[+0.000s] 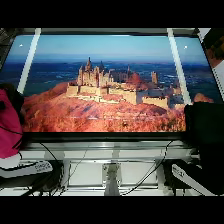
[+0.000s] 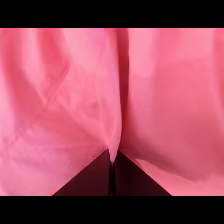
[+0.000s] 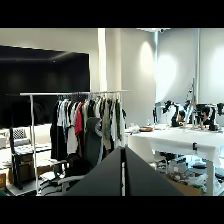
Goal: Fold the clothes and pants, and hang the long-sleeved shirts on hangers.
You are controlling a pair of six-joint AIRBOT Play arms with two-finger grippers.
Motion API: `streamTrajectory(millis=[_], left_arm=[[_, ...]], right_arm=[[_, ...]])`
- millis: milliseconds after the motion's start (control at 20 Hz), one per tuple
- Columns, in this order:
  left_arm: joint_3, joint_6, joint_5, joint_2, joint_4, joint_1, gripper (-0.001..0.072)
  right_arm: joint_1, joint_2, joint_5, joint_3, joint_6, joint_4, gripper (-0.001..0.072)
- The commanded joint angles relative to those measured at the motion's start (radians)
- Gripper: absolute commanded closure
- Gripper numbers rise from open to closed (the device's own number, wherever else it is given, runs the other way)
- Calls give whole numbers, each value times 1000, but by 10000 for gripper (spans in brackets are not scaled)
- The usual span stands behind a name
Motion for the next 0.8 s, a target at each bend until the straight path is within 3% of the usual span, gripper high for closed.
streamTrajectory(millis=[0, 100, 250, 350, 750], left_arm=[[0, -28, -29, 41, -111, -14, 701], [0, -19, -8, 108, -226, -40, 702], [0, 101, 53, 213, -376, -127, 701], [0, 119, 83, 273, -467, -216, 701], [0, 141, 204, 368, -735, -743, 702]], right_arm=[[0, 0, 0, 0, 0, 0, 696], [0, 0, 0, 0, 0, 0, 696], [0, 0, 0, 0, 0, 0, 696], [0, 0, 0, 0, 0, 0, 696], [0, 0, 2, 0, 1, 5, 696]])
